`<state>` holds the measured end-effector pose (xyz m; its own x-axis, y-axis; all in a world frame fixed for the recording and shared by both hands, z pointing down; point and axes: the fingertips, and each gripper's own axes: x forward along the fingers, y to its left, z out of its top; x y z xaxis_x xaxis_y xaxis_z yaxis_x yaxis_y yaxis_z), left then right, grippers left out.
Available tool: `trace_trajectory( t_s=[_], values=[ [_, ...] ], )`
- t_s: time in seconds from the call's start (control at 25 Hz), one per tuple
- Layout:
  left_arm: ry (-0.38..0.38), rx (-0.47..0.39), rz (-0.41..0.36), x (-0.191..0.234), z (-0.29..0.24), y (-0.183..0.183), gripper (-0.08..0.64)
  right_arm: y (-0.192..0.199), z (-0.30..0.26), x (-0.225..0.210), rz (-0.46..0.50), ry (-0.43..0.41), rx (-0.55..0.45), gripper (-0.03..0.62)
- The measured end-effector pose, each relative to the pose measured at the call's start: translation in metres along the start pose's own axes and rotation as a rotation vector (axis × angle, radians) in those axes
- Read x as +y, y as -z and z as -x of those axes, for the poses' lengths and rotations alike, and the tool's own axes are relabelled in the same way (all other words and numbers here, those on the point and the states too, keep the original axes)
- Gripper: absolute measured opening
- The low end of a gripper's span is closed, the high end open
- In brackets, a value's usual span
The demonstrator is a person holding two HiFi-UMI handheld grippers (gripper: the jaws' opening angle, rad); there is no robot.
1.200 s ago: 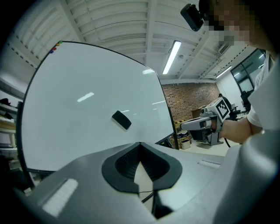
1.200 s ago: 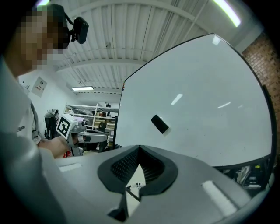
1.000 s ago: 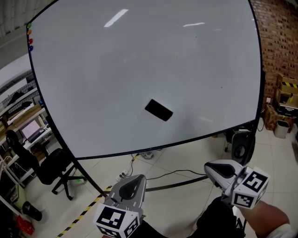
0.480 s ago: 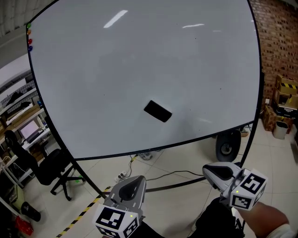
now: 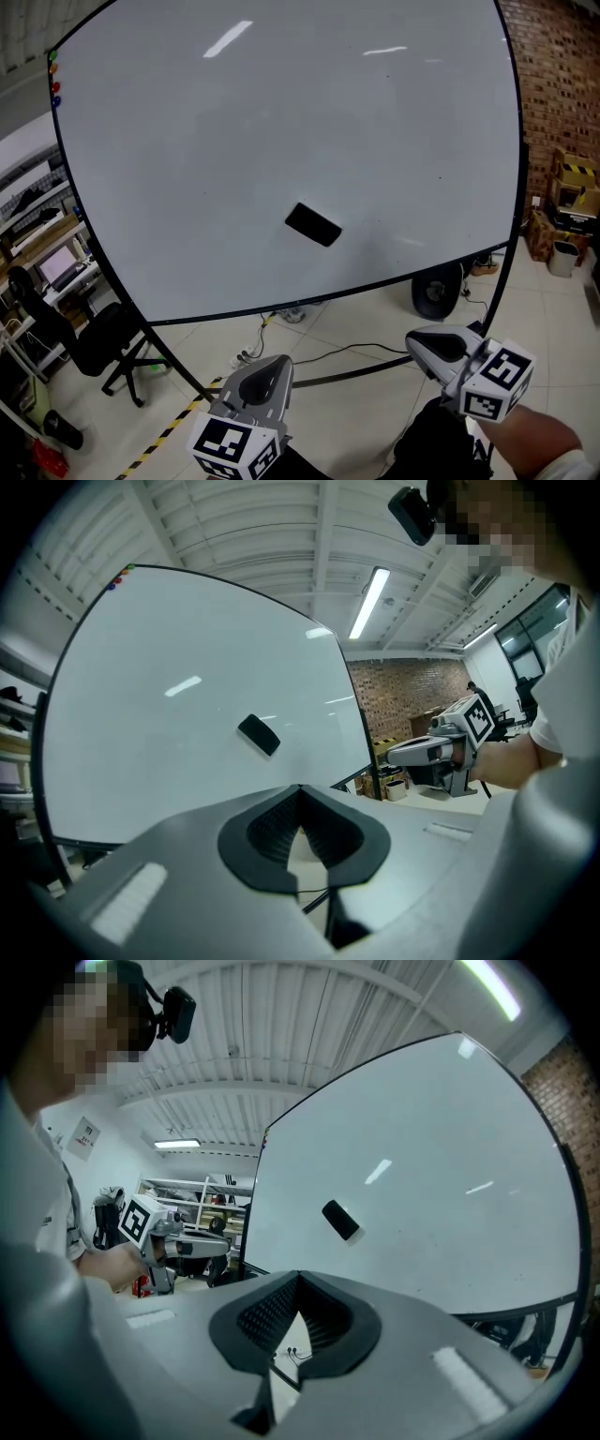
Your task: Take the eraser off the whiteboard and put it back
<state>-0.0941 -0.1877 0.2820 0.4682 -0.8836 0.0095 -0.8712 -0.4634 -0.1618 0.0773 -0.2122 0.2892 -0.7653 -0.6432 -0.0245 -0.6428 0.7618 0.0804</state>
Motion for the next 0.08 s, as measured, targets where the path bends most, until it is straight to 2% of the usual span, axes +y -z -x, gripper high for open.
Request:
trace_trajectory(
  t_s=[0.08],
  values=[
    [0.001, -0.002, -0.003, -0.0008, 0.0, -0.0012, 0.017, -0.0006, 0.0008, 0.0005, 0.003, 0.0, 0.001, 0.001]
  ],
)
